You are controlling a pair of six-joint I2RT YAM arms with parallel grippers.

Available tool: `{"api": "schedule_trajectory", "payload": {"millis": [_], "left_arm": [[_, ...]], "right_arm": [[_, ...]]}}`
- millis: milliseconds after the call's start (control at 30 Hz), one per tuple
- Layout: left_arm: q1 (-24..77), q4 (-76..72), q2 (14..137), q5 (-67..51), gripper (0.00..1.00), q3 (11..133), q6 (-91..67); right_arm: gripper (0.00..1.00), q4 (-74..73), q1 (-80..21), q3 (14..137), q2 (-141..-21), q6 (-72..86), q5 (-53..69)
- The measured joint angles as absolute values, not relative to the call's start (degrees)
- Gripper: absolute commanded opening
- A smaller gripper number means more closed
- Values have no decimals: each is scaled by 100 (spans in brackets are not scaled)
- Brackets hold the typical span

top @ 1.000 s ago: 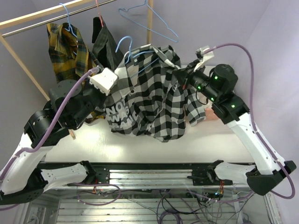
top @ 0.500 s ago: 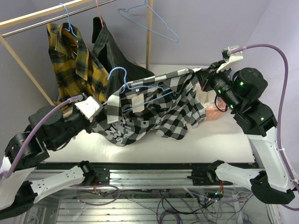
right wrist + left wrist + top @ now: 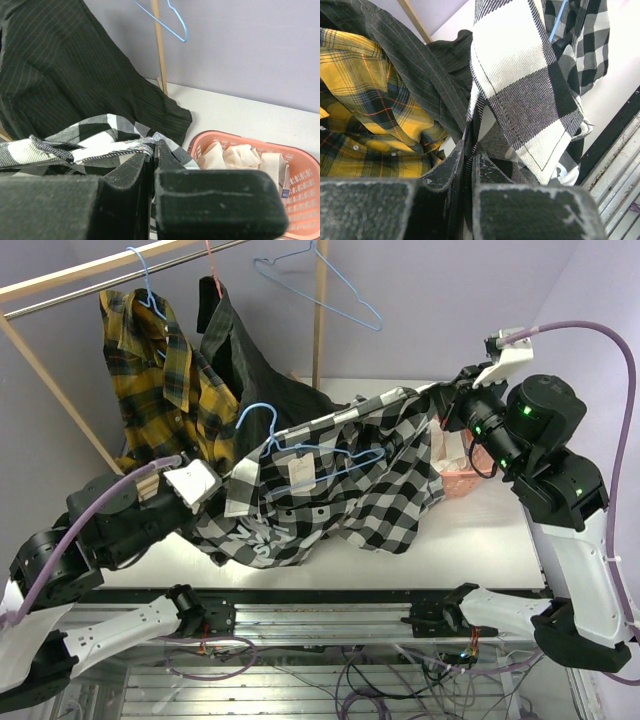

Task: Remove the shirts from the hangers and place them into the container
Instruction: Remove the shirt from the hanger.

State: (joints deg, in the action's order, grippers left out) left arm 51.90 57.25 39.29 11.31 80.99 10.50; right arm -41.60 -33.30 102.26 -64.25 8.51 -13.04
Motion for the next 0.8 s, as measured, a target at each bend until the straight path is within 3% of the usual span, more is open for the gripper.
{"api": "schedule_trajectory", "payload": {"millis": [300,433,467,633,800], "left_arm": [[5194,5780,3594,766,7,8088,1052],[5183,5892,3607,685,7,8040,1055],[5183,5894,3607,663,7,8014,1057],[5183,5813,3662,447,7,7907,1105],[5179,5686,3907,141,7,7889,1162]], "right_arm": [[2,-4357,-3332,10385,-6606,788,-766],[39,-4755,-3240,10868,-6991,757,-86],[43,-4882,-3218,10993,-7102,720,113],[47,-5384,-3194,11043,-7273,604,823],[46,-5599,-3192,10923,-7159,565,679]]}}
